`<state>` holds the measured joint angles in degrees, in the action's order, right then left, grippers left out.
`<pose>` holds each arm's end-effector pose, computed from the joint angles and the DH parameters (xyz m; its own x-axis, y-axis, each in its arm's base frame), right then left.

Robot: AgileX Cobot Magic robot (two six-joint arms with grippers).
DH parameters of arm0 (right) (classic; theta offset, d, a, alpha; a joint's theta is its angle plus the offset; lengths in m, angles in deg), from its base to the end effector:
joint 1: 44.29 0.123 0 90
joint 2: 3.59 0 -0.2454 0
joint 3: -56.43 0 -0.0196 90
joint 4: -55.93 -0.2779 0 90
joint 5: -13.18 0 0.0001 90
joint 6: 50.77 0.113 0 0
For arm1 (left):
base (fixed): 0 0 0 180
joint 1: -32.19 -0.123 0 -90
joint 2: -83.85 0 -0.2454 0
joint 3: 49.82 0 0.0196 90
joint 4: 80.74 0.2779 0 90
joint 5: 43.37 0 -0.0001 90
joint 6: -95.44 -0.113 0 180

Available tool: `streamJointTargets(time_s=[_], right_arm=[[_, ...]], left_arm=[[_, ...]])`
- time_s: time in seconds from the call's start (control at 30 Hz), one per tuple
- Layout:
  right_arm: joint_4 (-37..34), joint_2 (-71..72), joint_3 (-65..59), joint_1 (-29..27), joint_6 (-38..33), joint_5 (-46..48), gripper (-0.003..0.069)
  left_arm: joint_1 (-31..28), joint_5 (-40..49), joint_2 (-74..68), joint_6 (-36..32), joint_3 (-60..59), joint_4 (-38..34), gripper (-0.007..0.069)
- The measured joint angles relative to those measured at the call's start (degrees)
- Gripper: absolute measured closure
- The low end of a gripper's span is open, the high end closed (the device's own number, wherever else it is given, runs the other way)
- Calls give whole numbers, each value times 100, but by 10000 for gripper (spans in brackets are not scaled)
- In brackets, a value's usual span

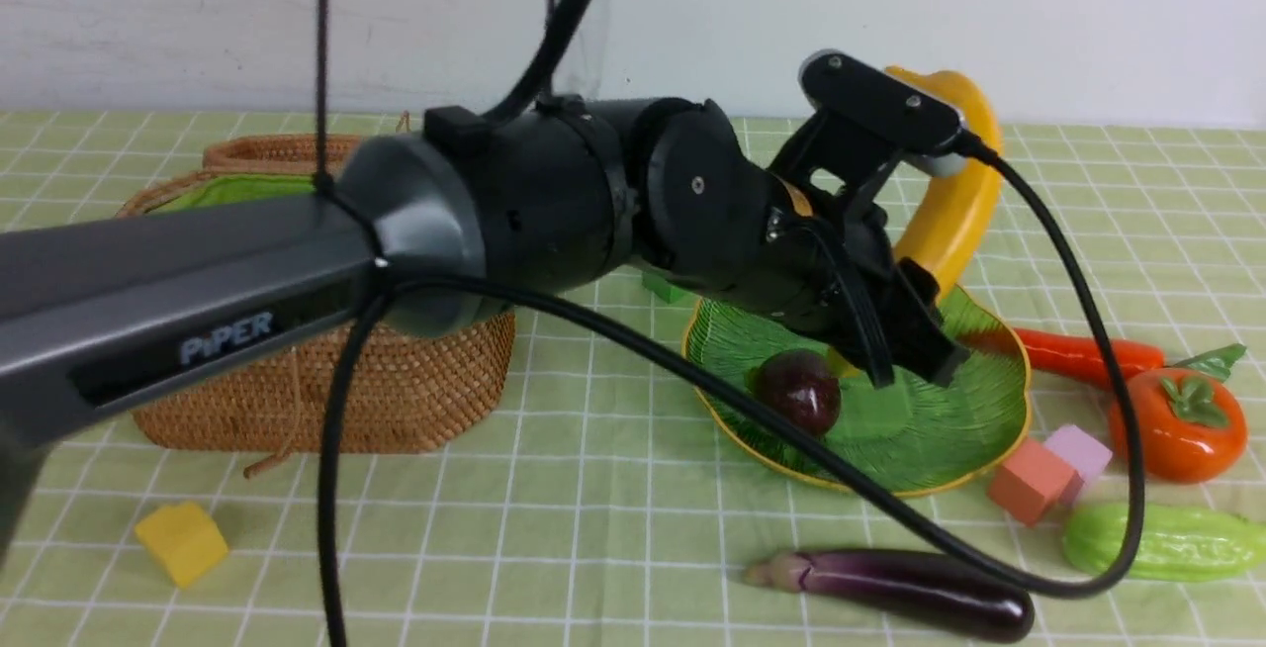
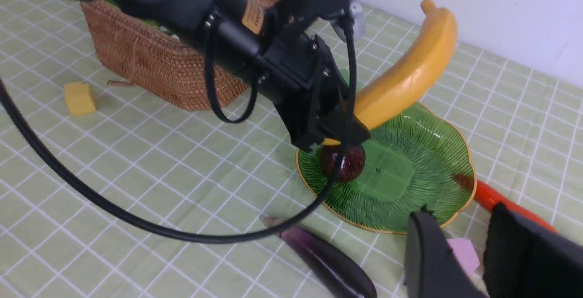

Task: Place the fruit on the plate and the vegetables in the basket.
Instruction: Use the left arm to grab a banana and put it into the right plate

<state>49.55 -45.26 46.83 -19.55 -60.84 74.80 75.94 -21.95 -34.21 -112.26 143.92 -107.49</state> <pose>0.1088 0.0623 0.4317 -0.2875 -0.2665 -0.9200 -0.5376 0.8398 -0.0753 0.3355 -0.3470 0.2280 -0.3647 0.4102 -0.8359 0.7981 0.6001 -0.0537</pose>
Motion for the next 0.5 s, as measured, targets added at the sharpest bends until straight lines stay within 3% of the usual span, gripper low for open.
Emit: streamJointTargets(time_s=[0.13, 0.23, 0.33, 0.5], right_arm=[[-20, 0, 0, 0, 0, -29, 452], [-58, 0, 0, 0, 0, -29, 452], [-79, 0, 0, 0, 0, 6, 449], [-126, 0, 0, 0, 0, 83, 447]], left_arm=[[0, -182, -430, -416, 179, -445, 303], [0, -384, -678, -481, 270, -620, 233], [0, -570, -867, -488, 307, -895, 103], [0, -584, -891, -493, 312, -1114, 36]])
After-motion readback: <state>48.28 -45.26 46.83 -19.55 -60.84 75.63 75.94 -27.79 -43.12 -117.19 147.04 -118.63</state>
